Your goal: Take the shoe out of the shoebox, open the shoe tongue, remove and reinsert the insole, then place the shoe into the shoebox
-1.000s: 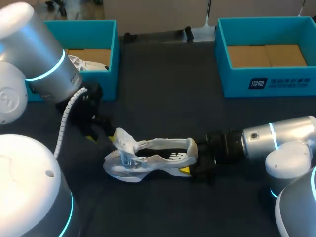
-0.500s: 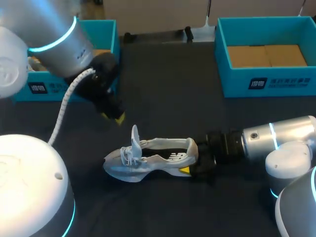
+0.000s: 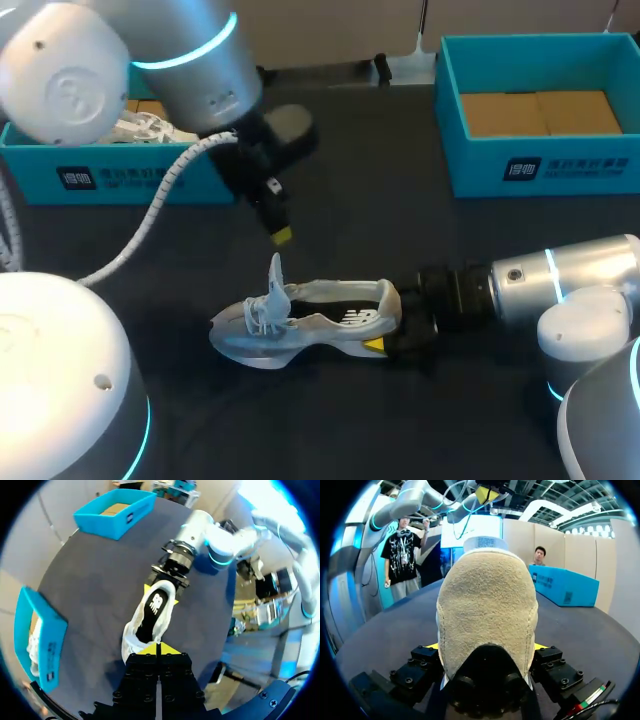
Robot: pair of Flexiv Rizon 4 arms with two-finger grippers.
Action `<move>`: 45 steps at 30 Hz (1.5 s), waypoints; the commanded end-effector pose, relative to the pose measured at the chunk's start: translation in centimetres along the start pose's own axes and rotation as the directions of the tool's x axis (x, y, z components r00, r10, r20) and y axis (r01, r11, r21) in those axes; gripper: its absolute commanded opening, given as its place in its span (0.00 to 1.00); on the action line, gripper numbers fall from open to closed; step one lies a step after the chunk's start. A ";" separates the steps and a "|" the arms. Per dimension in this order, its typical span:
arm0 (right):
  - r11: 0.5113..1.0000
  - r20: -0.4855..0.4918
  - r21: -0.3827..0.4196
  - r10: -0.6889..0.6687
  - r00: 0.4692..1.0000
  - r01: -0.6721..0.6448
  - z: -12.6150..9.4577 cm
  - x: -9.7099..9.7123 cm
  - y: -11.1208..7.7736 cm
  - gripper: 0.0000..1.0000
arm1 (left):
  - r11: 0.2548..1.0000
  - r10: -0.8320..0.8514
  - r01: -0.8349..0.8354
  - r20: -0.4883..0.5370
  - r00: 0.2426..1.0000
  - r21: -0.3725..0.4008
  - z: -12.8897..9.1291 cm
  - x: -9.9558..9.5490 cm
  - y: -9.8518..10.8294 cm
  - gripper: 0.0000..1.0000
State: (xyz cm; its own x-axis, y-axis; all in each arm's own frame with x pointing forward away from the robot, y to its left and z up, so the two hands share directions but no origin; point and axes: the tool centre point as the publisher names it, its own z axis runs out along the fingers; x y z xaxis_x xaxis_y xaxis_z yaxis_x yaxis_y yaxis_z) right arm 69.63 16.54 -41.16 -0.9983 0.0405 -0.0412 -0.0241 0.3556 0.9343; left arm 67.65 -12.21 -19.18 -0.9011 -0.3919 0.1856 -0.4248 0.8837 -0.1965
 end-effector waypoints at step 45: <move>1.000 0.000 0.005 0.000 1.000 0.000 0.0 0.0 0.1 0.00 | 0.898 0.414 -0.417 -0.049 0.909 -0.143 13.4 -0.1 -2.4 0.00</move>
State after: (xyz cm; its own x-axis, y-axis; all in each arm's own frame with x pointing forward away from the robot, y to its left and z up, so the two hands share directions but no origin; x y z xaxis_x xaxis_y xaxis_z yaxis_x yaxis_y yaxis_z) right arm 69.63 16.53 -41.16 -0.9983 0.0406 -0.0411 -0.0240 0.3557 0.9343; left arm 67.58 -17.10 -30.68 -0.9906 -0.0146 0.1357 -0.0280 0.9948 -0.0976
